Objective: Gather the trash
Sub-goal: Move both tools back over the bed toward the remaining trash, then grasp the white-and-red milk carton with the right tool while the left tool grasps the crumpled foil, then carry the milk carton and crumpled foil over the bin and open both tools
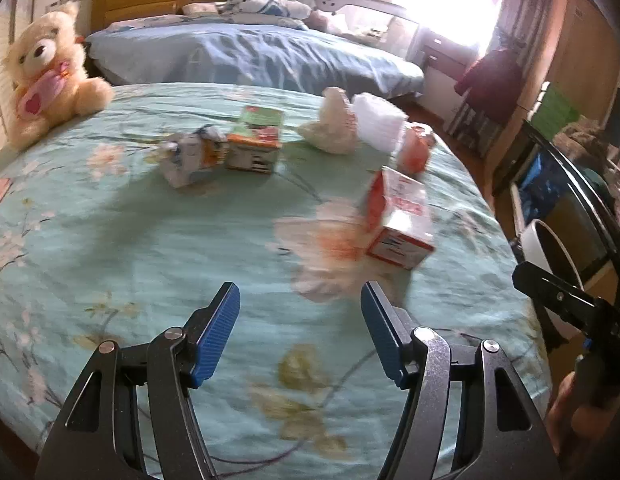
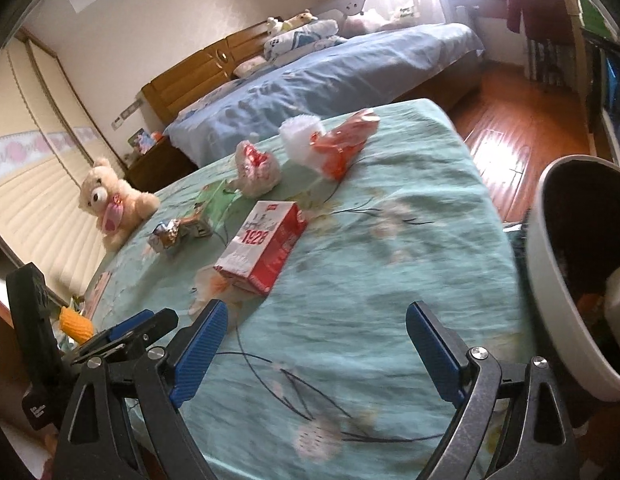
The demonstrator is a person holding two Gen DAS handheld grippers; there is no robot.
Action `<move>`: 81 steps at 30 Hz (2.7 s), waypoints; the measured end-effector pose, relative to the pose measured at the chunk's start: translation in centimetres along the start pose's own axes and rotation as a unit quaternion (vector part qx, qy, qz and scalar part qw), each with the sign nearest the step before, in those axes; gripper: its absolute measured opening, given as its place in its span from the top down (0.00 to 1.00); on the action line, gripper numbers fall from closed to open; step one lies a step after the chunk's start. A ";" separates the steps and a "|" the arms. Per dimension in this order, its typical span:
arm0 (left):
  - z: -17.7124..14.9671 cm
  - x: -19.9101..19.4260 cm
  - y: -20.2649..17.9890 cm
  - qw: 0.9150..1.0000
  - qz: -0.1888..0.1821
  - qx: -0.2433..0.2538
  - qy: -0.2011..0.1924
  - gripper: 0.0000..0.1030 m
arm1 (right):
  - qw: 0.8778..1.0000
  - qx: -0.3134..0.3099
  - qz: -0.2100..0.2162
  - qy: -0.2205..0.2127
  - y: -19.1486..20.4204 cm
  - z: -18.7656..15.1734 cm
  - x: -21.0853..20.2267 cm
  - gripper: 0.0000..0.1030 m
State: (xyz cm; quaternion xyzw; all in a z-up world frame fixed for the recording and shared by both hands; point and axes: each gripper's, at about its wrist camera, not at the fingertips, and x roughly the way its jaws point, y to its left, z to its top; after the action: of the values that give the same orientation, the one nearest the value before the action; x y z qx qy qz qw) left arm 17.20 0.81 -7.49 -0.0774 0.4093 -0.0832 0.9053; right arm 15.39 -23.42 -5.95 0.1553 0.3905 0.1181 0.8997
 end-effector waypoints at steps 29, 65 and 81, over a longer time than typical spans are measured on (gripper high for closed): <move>7.0 5.2 6.8 0.996 0.078 -0.038 -0.024 0.26 | 0.999 -0.019 -0.012 0.028 5.6 2.4 8.7 0.12; 8.7 6.6 5.6 0.993 0.104 0.037 -0.035 0.71 | 1.000 -0.003 -0.009 0.003 1.5 1.5 5.9 0.51; 4.6 3.3 3.2 0.999 0.030 0.018 -0.022 0.83 | 1.000 -0.010 -0.004 -0.005 0.9 1.1 4.6 0.51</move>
State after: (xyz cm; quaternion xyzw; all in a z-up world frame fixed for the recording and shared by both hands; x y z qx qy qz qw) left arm 23.12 3.52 -7.58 -0.0507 0.3903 -0.0615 0.9172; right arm 19.23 -21.23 -7.93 0.1457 0.3851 0.1174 0.9037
